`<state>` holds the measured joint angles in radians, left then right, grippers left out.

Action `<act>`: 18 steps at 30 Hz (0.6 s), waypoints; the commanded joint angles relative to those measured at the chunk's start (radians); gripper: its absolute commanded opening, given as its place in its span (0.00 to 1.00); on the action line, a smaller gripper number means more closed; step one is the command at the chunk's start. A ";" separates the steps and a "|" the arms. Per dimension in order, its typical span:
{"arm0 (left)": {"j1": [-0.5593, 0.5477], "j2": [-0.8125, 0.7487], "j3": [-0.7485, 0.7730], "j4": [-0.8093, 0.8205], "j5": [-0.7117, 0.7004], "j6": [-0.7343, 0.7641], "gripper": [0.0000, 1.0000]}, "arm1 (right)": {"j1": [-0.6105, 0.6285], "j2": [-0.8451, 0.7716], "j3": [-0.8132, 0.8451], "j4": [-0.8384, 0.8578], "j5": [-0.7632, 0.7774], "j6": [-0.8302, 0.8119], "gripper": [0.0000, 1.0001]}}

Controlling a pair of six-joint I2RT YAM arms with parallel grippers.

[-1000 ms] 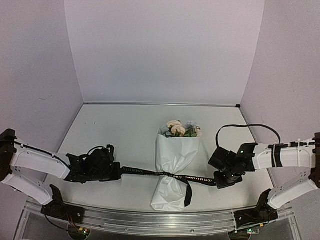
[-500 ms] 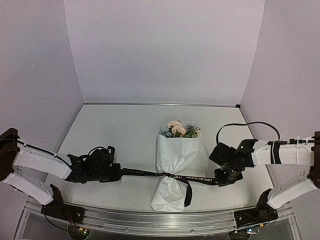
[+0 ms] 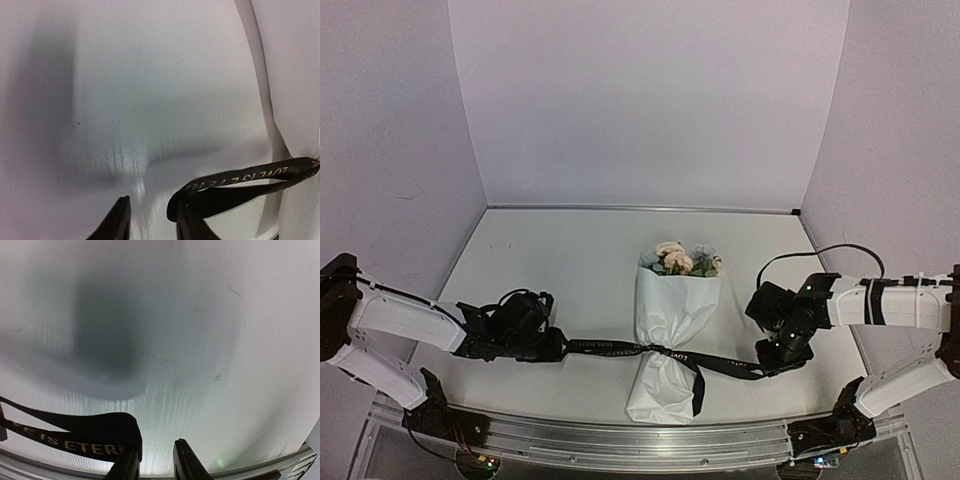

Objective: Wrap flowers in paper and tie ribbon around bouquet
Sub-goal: Tie the half-tied ribbon around the folded bouquet.

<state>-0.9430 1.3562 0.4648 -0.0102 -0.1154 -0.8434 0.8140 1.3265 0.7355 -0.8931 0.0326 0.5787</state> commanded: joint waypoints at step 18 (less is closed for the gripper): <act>-0.205 0.132 0.495 -0.212 0.144 0.504 0.59 | 0.142 -0.052 0.186 -0.092 -0.070 -0.080 0.75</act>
<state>-1.1338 1.4147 0.8906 -0.2240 -0.0458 -0.4419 0.9055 1.2343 0.8630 -1.0102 -0.0222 0.5067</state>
